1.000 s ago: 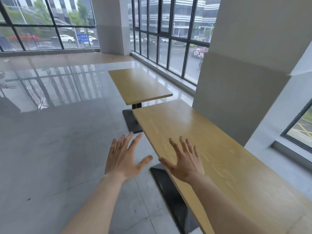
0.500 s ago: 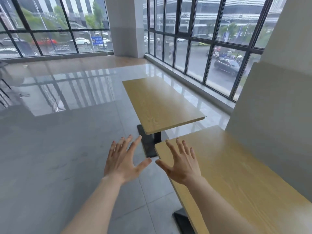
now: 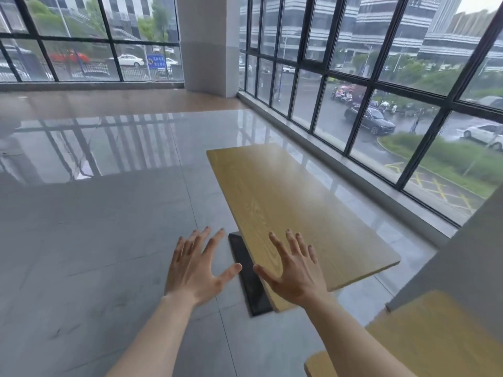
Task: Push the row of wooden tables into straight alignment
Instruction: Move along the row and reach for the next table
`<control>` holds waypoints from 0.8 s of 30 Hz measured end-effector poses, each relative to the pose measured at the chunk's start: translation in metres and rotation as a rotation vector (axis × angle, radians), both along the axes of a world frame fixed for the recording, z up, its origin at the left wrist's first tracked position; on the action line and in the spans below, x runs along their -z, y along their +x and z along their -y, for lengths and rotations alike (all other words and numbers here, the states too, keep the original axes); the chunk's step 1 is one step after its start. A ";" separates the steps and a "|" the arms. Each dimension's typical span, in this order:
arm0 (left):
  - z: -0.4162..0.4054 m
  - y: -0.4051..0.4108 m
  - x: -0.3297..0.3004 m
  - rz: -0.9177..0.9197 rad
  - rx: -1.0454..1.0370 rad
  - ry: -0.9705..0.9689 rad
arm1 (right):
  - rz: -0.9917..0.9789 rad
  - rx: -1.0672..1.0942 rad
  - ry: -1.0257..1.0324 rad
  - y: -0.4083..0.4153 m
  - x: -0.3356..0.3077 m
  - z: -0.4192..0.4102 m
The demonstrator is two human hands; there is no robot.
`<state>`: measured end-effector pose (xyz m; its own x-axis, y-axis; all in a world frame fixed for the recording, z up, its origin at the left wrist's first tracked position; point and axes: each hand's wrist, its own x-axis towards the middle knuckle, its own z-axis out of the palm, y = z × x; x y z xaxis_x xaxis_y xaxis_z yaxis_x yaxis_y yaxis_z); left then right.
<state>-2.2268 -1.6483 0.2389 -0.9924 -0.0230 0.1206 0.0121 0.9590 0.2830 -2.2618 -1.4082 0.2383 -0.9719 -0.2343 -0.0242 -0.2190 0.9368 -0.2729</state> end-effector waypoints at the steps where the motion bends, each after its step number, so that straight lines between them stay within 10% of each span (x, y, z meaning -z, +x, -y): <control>1: 0.015 -0.028 -0.002 -0.006 0.003 0.001 | 0.002 0.000 0.001 -0.028 -0.002 0.014; 24: 0.276 -0.695 -0.019 -0.009 0.092 -0.021 | 0.013 0.081 -0.069 -0.684 -0.003 0.289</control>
